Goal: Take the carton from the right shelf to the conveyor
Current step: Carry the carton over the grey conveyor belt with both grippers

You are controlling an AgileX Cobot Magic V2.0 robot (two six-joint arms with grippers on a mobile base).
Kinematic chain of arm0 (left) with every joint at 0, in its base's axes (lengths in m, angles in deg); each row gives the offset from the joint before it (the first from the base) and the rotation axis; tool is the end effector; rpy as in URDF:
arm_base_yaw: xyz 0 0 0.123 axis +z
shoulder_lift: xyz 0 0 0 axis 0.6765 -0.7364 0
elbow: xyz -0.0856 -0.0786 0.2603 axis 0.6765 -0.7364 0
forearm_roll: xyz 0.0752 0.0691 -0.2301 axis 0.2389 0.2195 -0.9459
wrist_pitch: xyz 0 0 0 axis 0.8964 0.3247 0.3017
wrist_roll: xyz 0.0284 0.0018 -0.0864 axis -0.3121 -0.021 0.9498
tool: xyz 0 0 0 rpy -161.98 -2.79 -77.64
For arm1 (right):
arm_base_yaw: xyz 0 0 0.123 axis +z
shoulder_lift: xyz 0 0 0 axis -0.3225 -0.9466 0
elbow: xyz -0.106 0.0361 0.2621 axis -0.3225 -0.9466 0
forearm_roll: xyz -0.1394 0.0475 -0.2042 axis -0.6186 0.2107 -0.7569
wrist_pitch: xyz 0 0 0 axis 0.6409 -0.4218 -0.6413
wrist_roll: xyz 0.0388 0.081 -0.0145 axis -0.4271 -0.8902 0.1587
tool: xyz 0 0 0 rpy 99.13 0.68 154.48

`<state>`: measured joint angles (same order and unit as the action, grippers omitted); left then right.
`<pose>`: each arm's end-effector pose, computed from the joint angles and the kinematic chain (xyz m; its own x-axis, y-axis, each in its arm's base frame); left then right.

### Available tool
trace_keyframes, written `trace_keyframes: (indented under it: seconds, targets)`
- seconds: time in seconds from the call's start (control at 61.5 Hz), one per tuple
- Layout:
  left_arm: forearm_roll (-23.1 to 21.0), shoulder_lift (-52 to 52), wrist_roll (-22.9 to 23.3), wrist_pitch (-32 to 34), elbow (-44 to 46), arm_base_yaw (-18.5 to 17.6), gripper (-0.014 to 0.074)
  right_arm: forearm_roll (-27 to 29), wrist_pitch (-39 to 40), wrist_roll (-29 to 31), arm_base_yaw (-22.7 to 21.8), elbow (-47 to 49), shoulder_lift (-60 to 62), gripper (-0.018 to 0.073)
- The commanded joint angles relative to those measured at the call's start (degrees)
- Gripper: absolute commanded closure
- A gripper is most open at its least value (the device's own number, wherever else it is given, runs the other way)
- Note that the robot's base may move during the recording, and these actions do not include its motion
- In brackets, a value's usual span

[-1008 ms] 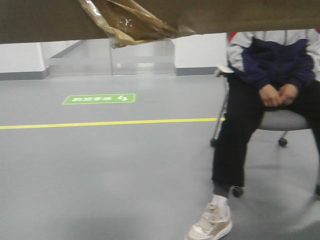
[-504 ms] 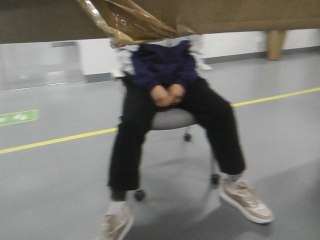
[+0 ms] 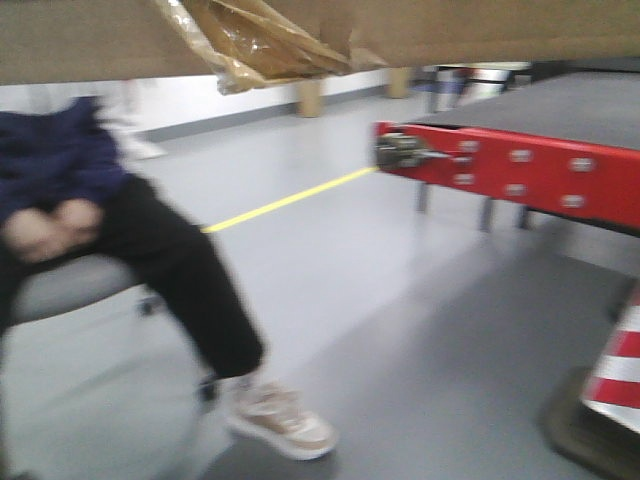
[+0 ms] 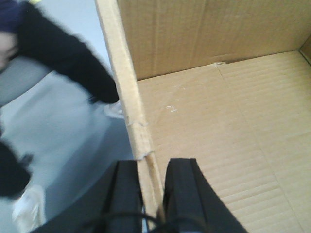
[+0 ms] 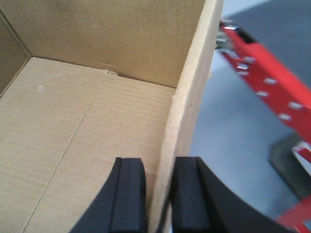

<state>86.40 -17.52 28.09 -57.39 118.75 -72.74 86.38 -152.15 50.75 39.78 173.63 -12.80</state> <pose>0.2220 -0.0986 0.4970 -0.5936 0.0530 -0.8030 0.1337 0.9904 -0.0335 0.2105 0.0921 0.4968 -0.5377 -0.1824 -0.8231 -0.4342 0.8968 0.0849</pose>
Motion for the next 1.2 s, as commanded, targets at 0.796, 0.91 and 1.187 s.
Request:
trace_keyframes:
  seconds: [0.796,0.91,1.187]
  targets:
    - [11.32,0.36,-0.72,2.07,0.13,-0.42,0.0614,1.35,2.59,1.04,0.23,0.24,0.97,0.0626]
    - [11.32,0.36,-0.72,2.07,0.13,-0.42,0.0614,1.35,2.59,1.04,0.23,0.24,0.97,0.0626]
    - [11.71,0.36,-0.72,2.07,0.13,-0.42,0.0614,1.35,2.59,1.04,0.23,0.24,0.97,0.0626]
